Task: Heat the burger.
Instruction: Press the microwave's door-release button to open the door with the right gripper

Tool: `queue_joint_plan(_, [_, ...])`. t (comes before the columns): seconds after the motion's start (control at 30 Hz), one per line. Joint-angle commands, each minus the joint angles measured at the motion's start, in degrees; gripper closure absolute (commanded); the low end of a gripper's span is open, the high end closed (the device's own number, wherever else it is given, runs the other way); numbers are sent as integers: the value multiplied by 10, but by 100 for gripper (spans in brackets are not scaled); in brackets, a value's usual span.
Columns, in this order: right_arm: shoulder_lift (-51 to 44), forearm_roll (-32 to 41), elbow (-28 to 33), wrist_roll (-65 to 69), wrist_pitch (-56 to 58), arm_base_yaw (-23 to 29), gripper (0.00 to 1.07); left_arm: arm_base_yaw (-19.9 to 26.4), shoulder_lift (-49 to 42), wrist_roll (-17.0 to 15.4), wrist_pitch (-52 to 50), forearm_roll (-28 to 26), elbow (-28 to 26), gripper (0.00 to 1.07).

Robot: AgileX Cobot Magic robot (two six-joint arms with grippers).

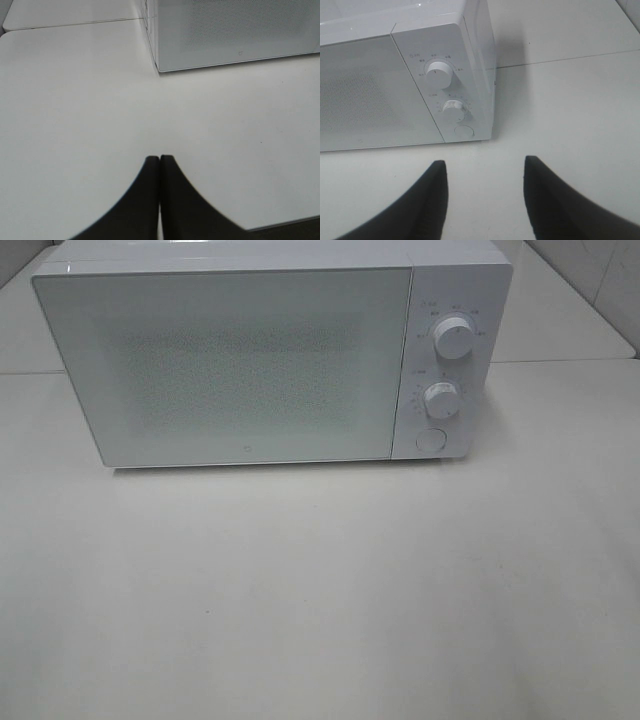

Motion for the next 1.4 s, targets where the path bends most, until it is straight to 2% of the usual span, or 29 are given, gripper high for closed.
queue_joint_plan(0.03, [33, -1, 1, -7, -45, -4, 63, 1, 1, -2, -7, -1, 1, 106])
queue_joint_plan(0.43, [225, -2, 1, -7, -226, -4, 74, 1, 1, -2, -7, -1, 1, 106])
queue_joint_plan(0.63, [330, -2, 1, -7, -325, -4, 86, 1, 1, -2, -7, -1, 1, 106])
queue_joint_plan(0.7, [380, -2, 1, -7, -360, -4, 96, 1, 1, -2, -7, -1, 1, 106])
queue_joint_plan(0.73, [380, -2, 1, -7, -360, -4, 96, 1, 1, -2, -7, -1, 1, 106])
queue_joint_plan(0.77, [410, -2, 1, -7, -384, -4, 104, 1, 1, -2, -7, -1, 1, 106])
queue_joint_plan(0.83, [439, -2, 1, -6, -407, -3, 107, 1, 1, -2, -7, -1, 1, 106])
queue_joint_plan(1.07, [528, -7, 1, -3, -486, -2, 107, 1, 1, -2, -7, -1, 1, 106])
queue_joint_plan(1.2, [543, -15, 1, 5, -498, -2, 107, 1, 1, -2, -7, -1, 1, 106])
queue_joint_plan(1.3, [565, -53, 1, 36, -520, -2, 107, 1, 1, -2, -7, -1, 1, 106])
queue_joint_plan(1.37, [590, -125, 1, 96, -555, -2, 107, 1, 1, -2, -7, -1, 1, 106])
queue_joint_plan(1.4, [590, -125, 1, 96, -555, -2, 107, 1, 1, -2, -7, -1, 1, 106])
